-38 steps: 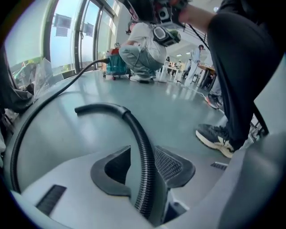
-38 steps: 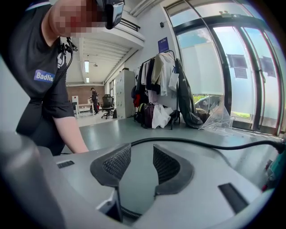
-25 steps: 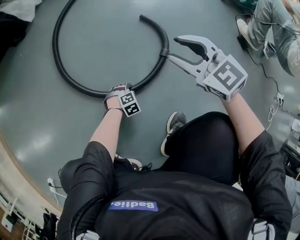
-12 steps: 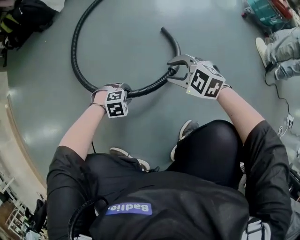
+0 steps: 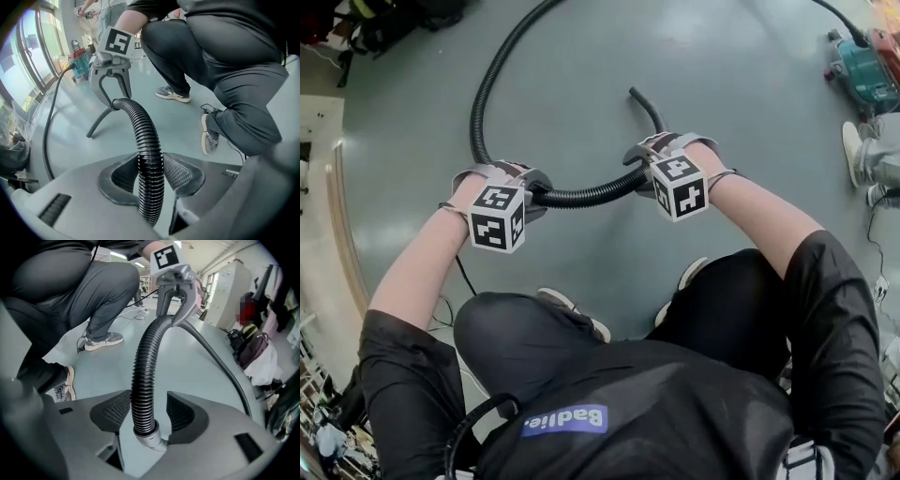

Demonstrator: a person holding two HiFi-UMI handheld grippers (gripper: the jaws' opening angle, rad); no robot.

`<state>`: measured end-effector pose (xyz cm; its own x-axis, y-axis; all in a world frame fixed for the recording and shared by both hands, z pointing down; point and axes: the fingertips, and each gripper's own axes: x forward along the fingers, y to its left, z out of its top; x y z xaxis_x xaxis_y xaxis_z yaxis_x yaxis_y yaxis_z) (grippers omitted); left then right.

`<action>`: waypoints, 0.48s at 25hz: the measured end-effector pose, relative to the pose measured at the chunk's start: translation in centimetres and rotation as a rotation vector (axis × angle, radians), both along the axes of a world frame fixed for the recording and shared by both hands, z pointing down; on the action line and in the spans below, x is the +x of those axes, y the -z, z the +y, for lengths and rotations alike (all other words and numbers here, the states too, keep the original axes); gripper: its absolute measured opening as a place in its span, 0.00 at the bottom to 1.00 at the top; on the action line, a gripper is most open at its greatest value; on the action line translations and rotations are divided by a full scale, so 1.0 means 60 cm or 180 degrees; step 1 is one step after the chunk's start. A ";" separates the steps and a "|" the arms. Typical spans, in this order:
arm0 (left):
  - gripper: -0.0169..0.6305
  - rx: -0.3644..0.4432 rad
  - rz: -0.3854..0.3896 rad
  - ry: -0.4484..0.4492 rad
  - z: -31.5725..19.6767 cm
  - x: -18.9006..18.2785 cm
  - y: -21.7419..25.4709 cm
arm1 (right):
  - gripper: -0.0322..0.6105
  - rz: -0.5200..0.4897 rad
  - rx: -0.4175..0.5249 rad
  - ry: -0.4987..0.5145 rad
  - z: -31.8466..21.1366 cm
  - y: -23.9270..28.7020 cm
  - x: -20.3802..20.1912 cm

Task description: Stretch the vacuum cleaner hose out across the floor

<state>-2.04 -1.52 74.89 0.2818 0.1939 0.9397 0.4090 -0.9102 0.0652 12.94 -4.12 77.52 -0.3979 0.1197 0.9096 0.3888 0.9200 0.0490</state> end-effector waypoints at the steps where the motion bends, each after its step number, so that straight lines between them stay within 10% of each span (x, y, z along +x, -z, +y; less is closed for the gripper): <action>1: 0.29 0.0017 0.0014 0.0016 -0.001 -0.018 0.008 | 0.41 0.0035 -0.0026 0.0137 0.010 -0.003 -0.014; 5: 0.28 0.0168 0.0056 0.0058 -0.006 -0.084 0.024 | 0.32 0.0202 -0.0295 0.0363 0.047 -0.020 -0.065; 12: 0.29 0.0179 0.0324 0.0447 0.004 -0.174 -0.017 | 0.29 0.0236 -0.1252 -0.0425 0.041 0.026 -0.192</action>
